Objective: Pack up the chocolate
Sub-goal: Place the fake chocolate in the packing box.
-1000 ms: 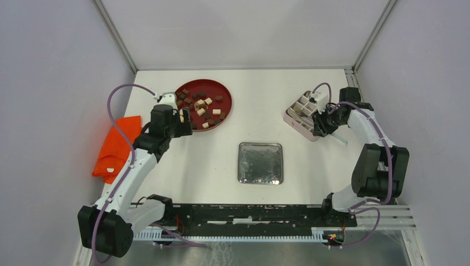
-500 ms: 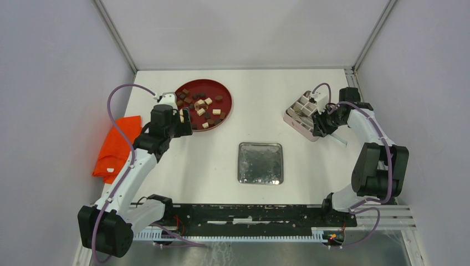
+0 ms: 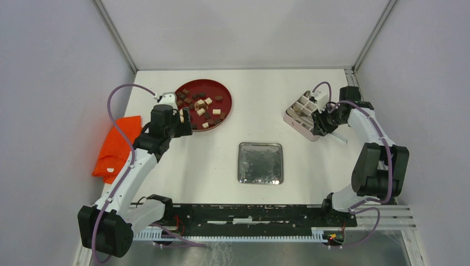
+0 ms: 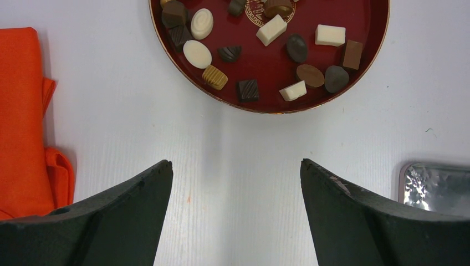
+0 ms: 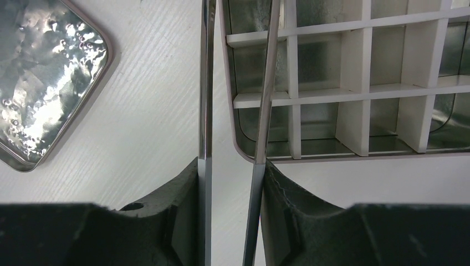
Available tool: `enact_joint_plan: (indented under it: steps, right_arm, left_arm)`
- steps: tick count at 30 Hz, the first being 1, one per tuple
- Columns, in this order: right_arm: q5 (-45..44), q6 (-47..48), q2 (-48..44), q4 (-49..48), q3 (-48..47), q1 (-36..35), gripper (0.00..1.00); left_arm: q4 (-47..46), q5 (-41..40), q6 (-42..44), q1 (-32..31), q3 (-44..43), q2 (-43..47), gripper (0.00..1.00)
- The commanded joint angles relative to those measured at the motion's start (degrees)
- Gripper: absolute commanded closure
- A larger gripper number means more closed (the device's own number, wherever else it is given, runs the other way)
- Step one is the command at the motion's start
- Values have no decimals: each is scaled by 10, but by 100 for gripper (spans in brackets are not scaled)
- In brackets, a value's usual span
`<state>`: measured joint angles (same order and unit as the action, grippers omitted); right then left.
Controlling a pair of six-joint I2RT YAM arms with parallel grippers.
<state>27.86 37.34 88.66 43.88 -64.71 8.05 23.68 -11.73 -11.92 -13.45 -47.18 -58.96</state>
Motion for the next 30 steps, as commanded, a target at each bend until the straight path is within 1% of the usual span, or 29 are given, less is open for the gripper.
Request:
enact_joint_plan:
  steps: [1, 18, 26, 30]
  right_arm:
    - [16, 1, -12, -7, -28, 3, 58]
    - [17, 1, -11, -1, -43, 3, 54]
    - [26, -3, -20, 6, -60, 2, 56]
    - [55, -6, -22, 18, -75, 1, 57]
  left_arm:
    - [-19, 5, 30, 4, 0, 9, 10]
    - [-19, 3, 30, 4, 0, 10, 10]
    - [-19, 3, 30, 4, 0, 11, 10]
    - [-19, 5, 30, 4, 0, 12, 10]
